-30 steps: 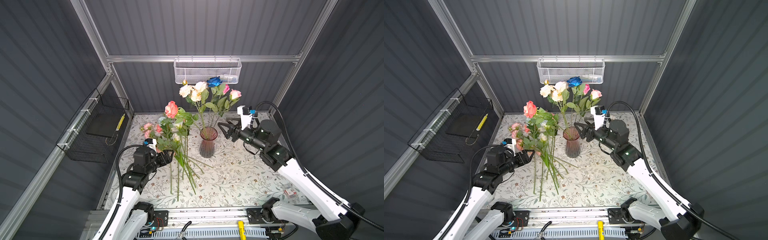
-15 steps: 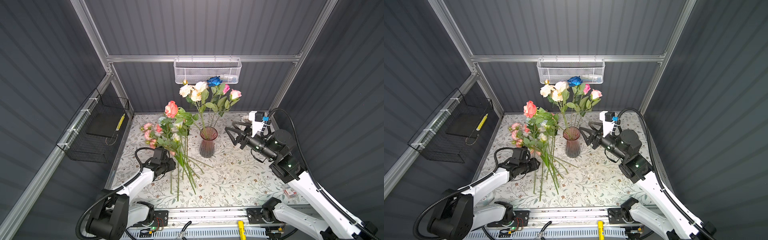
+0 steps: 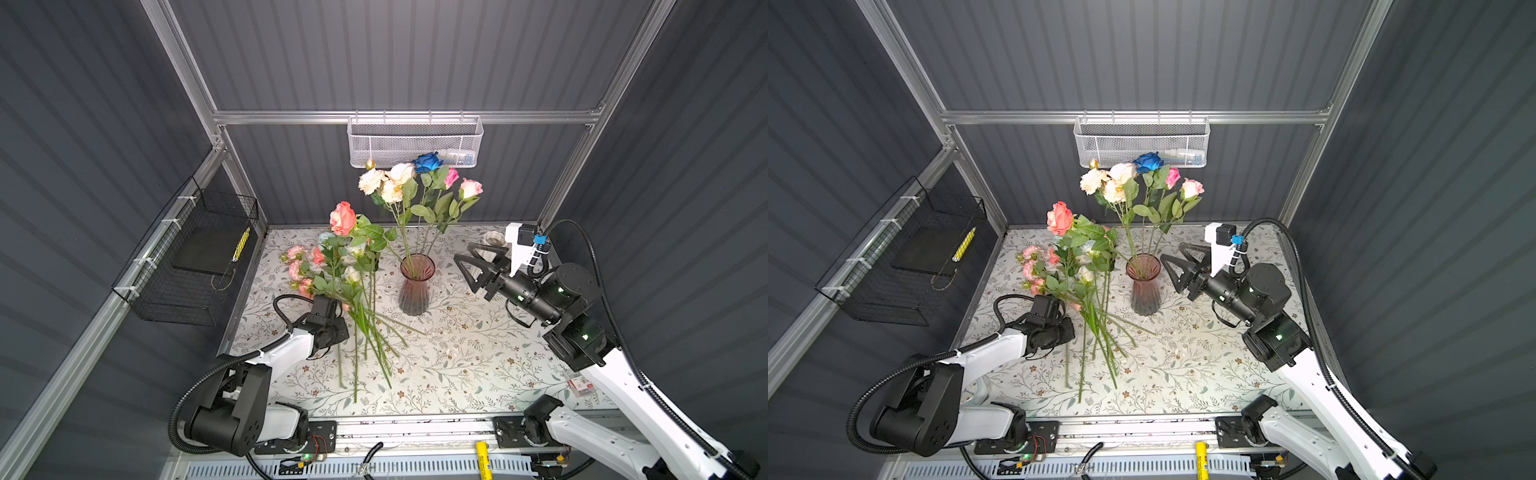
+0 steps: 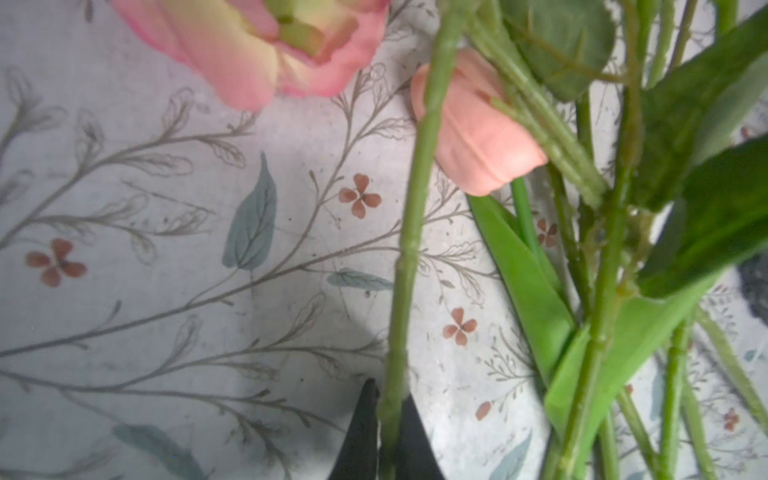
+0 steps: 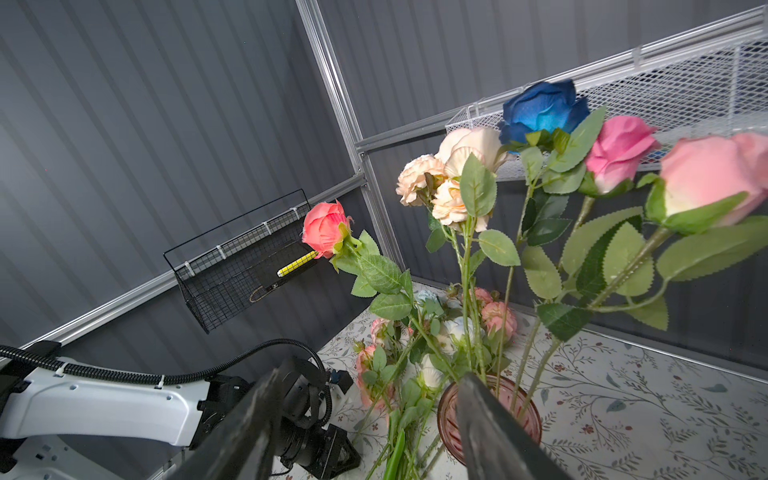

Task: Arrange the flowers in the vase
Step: 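Grasp the bunch stems with the left gripper and pull up a white spray rose, then lift the white spray rose with the left gripper while the right grasps its stem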

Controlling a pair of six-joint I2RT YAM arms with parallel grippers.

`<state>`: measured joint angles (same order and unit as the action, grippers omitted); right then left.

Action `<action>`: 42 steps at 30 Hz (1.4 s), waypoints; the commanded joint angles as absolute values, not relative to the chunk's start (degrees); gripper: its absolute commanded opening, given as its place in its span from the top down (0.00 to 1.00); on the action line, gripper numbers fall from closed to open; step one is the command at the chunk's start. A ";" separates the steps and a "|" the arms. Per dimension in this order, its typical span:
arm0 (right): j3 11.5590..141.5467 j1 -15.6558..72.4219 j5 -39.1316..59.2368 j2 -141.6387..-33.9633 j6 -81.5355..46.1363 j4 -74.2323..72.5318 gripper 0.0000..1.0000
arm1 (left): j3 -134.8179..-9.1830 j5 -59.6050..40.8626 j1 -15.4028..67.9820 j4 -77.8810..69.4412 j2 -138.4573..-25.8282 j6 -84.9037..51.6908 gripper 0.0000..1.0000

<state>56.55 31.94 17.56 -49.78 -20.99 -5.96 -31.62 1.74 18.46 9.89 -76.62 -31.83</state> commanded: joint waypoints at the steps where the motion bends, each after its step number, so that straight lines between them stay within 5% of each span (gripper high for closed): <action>1: 55.90 32.12 18.10 -48.54 -21.65 -7.38 0.32 | -32.87 2.36 18.84 11.81 -71.46 -32.04 1.00; 10: 55.94 32.14 18.70 -48.56 -23.25 -9.26 0.31 | -45.46 6.93 19.94 27.06 -50.14 -30.39 1.00; 17: 58.49 32.10 28.70 -51.74 -25.86 -13.41 0.28 | -61.50 5.63 19.95 31.95 -41.17 -26.51 1.00; 25: 69.10 33.97 41.64 -61.39 -29.33 -14.38 0.27 | -72.17 -23.32 19.95 23.40 -42.37 -22.53 1.00; 31: 79.50 40.67 45.00 -69.48 -23.87 -8.53 0.26 | -68.86 -45.04 19.95 12.17 -45.09 -24.76 1.00; 42: 95.14 46.19 46.85 -81.98 -24.65 -7.65 0.26 | -62.99 -59.00 19.96 0.98 -46.82 -29.23 1.00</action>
